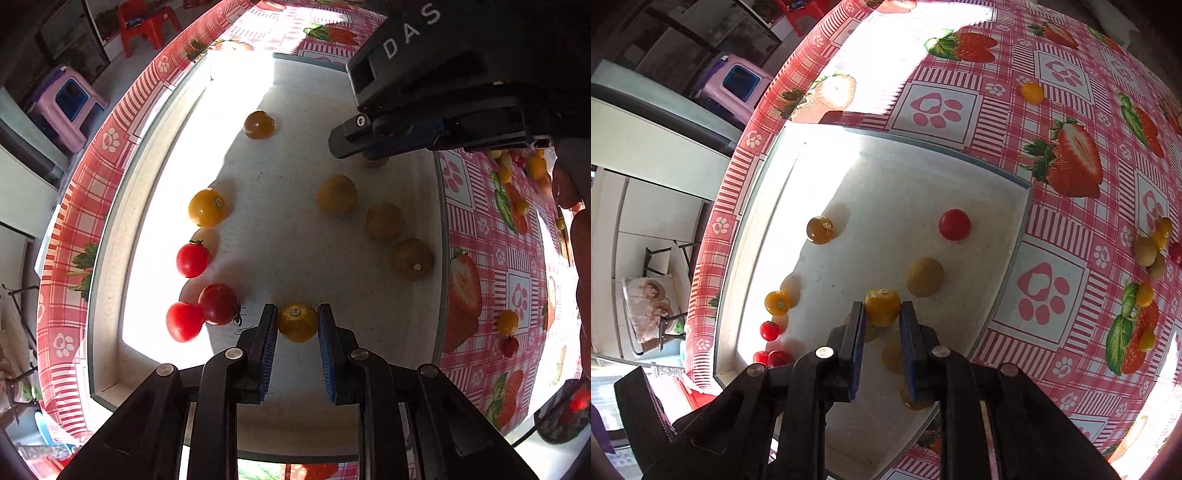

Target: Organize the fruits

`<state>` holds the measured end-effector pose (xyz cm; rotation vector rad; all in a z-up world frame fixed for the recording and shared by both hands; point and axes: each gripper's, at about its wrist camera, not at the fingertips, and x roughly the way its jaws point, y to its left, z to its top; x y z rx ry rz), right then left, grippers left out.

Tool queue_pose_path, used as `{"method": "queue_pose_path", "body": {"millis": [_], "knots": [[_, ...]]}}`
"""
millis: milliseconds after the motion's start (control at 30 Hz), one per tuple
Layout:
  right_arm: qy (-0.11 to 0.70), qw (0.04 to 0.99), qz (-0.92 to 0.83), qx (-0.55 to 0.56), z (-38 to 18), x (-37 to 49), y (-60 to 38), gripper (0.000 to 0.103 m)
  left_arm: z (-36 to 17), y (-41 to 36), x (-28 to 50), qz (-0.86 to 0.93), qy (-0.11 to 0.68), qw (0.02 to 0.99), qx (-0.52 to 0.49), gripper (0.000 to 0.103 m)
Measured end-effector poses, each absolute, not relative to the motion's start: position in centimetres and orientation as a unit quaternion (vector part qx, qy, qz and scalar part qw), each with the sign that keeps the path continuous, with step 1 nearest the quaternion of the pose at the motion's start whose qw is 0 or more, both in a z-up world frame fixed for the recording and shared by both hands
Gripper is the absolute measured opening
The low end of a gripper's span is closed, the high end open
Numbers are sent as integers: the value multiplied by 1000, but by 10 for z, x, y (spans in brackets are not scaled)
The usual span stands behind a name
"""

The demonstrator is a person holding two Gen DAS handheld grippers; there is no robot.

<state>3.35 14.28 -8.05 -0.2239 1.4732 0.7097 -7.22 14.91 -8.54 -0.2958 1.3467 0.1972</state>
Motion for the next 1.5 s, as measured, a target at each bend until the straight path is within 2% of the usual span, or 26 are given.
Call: {"method": "queue_pose_path", "body": {"millis": [300, 367, 400, 433, 500, 533, 667, 800, 867, 900, 933, 967, 1300, 1400, 1500], "knots": [[659, 665, 321, -143, -106, 38, 178, 21, -85, 138, -70, 89, 624, 768, -113, 25], [660, 662, 323, -144, -106, 40, 181, 23, -84, 133, -68, 88, 627, 767, -105, 43], [663, 659, 326, -141, -105, 42, 182, 28, -83, 131, -68, 90, 624, 769, -102, 67], [666, 656, 327, -138, -105, 43, 182, 38, -80, 129, -69, 96, 617, 775, -97, 74], [664, 659, 326, -135, -99, 44, 182, 57, -76, 126, -69, 100, 613, 779, -86, 74], [661, 662, 327, -132, -95, 45, 180, 60, -76, 125, -69, 99, 616, 777, -84, 74], [659, 668, 322, -125, -80, 47, 167, 67, -76, 123, -72, 98, 626, 770, -81, 74], [650, 682, 311, -126, -61, 47, 154, 81, -71, 120, -76, 95, 630, 767, -78, 74], [646, 688, 301, -135, -52, 41, 145, 82, -66, 117, -78, 88, 630, 768, -78, 74], [645, 691, 295, -140, -49, 39, 142, 84, -64, 116, -79, 86, 630, 768, -78, 82], [644, 693, 289, -143, -46, 37, 139, 86, -60, 113, -82, 86, 628, 769, -77, 99], [644, 696, 284, -143, -44, 36, 134, 86, -57, 112, -83, 88, 625, 772, -77, 102], [639, 718, 240, -139, -21, 37, 81, 89, -41, 106, -88, 113, 633, 763, -74, 102], [632, 724, 235, -144, -21, 16, 75, 103, -36, 115, -86, 120, 630, 763, -80, 102], [633, 725, 231, -146, -19, 8, 72, 103, -34, 121, -85, 119, 632, 760, -93, 102]]}}
